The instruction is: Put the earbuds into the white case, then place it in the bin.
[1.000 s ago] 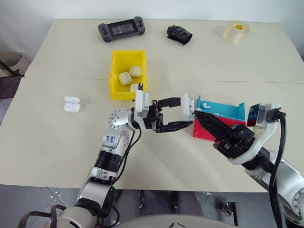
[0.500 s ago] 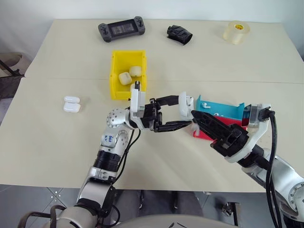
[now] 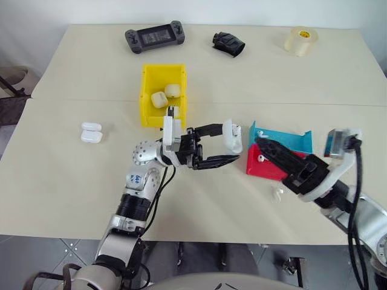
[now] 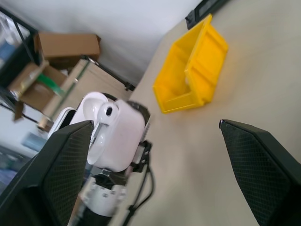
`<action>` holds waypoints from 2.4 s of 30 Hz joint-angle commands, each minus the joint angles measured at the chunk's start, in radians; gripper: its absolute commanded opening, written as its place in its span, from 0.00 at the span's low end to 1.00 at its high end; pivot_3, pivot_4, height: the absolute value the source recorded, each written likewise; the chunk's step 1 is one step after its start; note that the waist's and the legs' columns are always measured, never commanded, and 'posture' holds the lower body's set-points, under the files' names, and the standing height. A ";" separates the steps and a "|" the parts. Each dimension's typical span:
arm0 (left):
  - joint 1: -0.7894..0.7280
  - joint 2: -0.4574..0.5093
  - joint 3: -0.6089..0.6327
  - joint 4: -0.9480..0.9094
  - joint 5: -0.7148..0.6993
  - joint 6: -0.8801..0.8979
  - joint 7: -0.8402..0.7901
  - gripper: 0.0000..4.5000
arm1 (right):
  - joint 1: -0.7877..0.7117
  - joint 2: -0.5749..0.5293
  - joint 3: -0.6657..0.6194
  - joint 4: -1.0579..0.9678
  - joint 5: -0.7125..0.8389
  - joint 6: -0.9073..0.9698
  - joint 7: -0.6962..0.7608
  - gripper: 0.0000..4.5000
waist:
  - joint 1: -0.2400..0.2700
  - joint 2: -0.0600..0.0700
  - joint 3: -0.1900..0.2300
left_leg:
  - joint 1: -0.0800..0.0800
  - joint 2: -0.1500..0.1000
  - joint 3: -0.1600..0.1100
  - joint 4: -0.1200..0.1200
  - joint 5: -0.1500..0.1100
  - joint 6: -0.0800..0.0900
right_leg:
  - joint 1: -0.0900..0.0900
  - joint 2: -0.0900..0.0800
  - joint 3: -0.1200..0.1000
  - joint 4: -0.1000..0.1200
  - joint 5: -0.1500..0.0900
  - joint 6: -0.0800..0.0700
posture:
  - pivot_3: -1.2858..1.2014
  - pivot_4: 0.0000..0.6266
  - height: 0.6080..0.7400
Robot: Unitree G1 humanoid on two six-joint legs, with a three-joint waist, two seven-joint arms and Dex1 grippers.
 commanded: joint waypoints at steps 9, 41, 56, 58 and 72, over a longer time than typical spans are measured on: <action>0.105 0.102 0.000 -0.188 -0.096 0.113 -0.065 0.62 | 0.331 -0.113 -0.308 0.180 -0.789 -0.200 0.720 0.99 | 0.007 0.000 0.000 | 0.001 -0.001 0.000 0.000 0.000 0.001 | 0.003 0.000 0.000 -0.002 0.000 0.000 | 0.52 0.24 1.00; 0.203 0.105 -0.037 -0.336 -0.098 0.164 0.017 0.62 | -1.118 -0.138 0.707 0.968 -1.564 -0.019 1.027 0.99 | -0.013 0.002 0.000 | -0.003 0.000 0.000 0.000 0.000 -0.001 | -0.003 0.000 -0.001 -0.003 0.000 0.000 | 0.52 0.24 1.00; 0.217 0.113 -0.032 -0.362 -0.093 0.151 0.055 0.62 | -1.326 0.057 0.816 1.408 -1.828 -0.299 1.171 0.99 | -0.006 0.002 0.000 | -0.006 -0.002 -0.002 0.002 0.000 -0.001 | -0.005 -0.001 -0.003 0.000 0.001 0.001 | 0.52 0.24 1.00; 0.219 0.117 -0.031 -0.366 -0.094 0.150 0.059 0.62 | -1.336 0.053 0.798 1.413 -1.820 -0.301 1.208 0.99 | -0.007 0.002 0.000 | -0.006 -0.003 -0.002 0.002 0.000 -0.001 | -0.006 0.000 -0.003 0.000 0.001 0.001 | 0.52 0.24 1.00; 0.216 0.123 -0.034 -0.360 -0.094 0.134 0.063 0.62 | -1.341 -0.027 0.751 1.451 -1.872 -0.335 1.293 0.99 | -0.016 0.002 0.000 | -0.010 -0.005 -0.001 0.002 0.001 -0.001 | -0.012 0.000 -0.001 0.004 0.001 0.001 | 0.52 0.24 1.00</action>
